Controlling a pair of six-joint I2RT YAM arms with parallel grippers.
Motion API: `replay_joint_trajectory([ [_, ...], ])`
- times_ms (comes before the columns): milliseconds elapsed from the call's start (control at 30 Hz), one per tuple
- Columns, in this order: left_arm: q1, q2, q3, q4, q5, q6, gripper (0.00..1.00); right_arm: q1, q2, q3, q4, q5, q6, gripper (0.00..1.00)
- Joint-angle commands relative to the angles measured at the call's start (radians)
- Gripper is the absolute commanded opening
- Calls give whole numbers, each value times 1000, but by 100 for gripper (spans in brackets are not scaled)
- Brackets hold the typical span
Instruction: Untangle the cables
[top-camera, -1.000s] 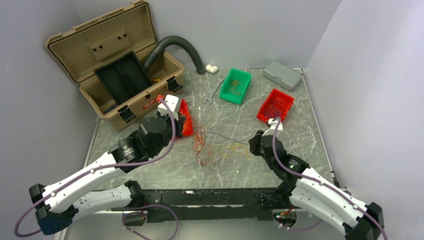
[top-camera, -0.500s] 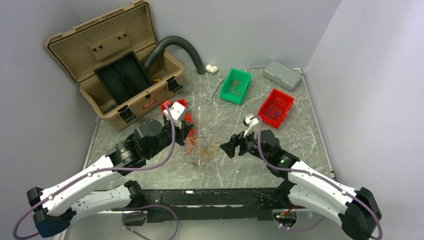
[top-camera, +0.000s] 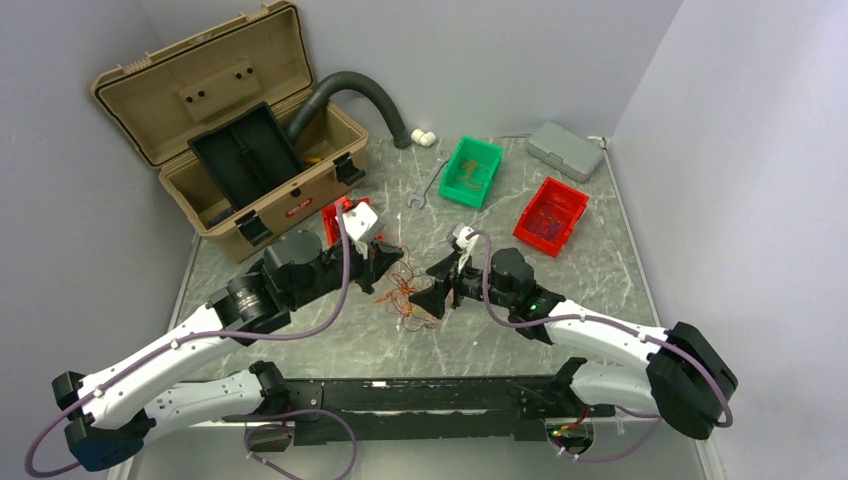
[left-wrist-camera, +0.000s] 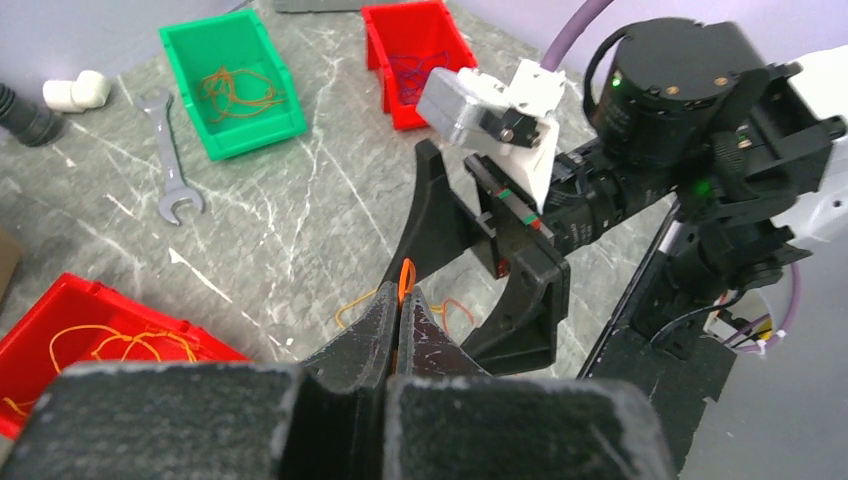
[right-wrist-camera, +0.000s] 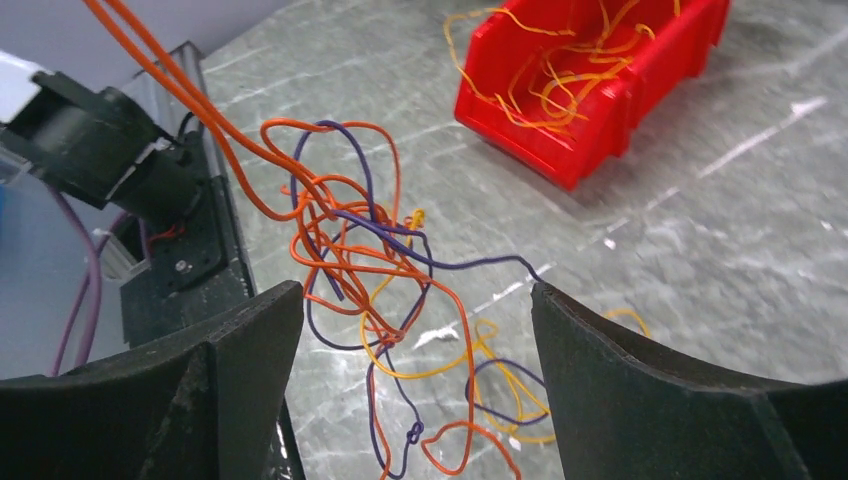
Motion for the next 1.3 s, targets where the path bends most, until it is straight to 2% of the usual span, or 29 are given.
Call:
replay_joint_trajectory([
  [0,0,-10,68,44,53,10,0,19,37,41,172,-98,-18,86],
  [100,0,-7,79,62,63,5,0,39,77,38,201,-74,7,83],
  [133,0,-7,83,69,69,5,0,46,95,37,212,-67,16,75],
  [167,0,-5,87,75,74,3,0,50,118,36,228,-62,29,61],
  [233,0,-3,94,85,78,0,0,54,146,31,257,-49,69,25],
  [267,0,-5,96,88,71,-3,0,55,153,23,272,-33,92,14],
  [333,0,-15,99,91,42,-6,0,56,145,-8,283,16,133,0],
  [367,0,-26,98,86,3,-10,0,55,130,-24,273,58,151,0],
  [500,0,-90,86,48,-316,-23,0,56,23,-89,126,260,212,0],
  [600,2,-145,72,3,-562,-7,0,54,-109,-109,-133,452,274,0],
  [667,1,-179,57,-17,-675,11,0,52,-198,-114,-308,591,330,0],
  [800,4,-253,29,-53,-776,18,0,48,-364,-99,-667,909,511,0],
  [900,4,-303,8,-83,-853,-37,0,44,-451,-75,-866,1081,671,0],
  [1067,4,-358,-40,-60,-894,-48,0,42,-540,-50,-1032,1225,840,0],
  [1267,4,-345,-4,-136,-925,-81,0,42,-528,-3,-1243,1316,1060,0],
])
